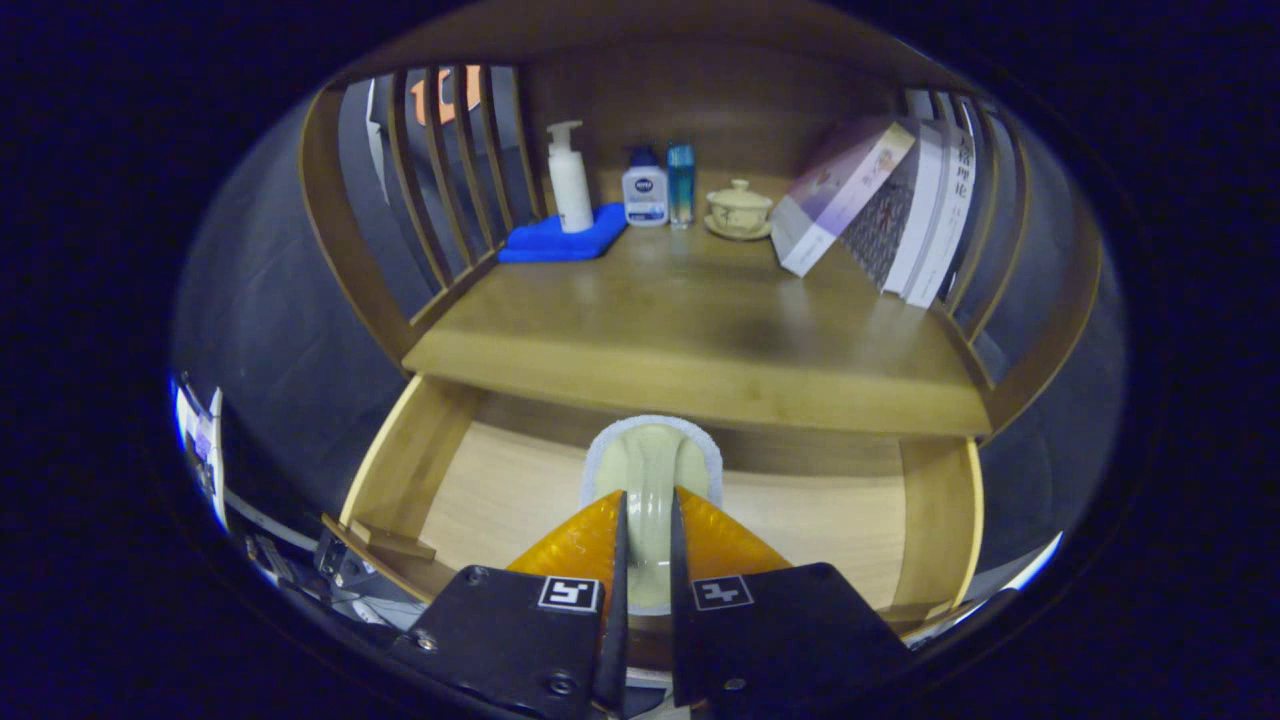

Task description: Pull open the drawer, take out the items inside it, and place them on the countertop above the cabinet.

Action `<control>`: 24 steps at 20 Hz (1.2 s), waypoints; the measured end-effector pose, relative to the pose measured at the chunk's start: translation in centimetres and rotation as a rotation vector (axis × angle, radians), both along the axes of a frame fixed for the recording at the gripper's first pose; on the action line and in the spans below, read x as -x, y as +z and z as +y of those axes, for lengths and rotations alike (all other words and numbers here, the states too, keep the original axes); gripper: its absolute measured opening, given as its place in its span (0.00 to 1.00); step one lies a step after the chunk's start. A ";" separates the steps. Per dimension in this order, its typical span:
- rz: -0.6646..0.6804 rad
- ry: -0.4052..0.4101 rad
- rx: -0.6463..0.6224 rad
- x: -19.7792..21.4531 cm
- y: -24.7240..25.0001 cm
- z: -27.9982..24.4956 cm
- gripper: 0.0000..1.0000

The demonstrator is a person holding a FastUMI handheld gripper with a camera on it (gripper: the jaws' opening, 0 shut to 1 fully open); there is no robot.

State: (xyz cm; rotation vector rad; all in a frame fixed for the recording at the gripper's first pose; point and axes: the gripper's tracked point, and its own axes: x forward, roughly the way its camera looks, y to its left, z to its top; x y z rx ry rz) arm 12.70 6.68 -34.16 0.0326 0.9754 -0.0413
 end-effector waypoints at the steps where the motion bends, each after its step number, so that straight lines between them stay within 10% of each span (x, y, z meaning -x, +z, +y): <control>1: -0.009 -0.003 0.001 -0.5 0.7 -0.1 0.20; 24: -0.013 -0.078 0.132 -14.1 0.1 -4.9 0.21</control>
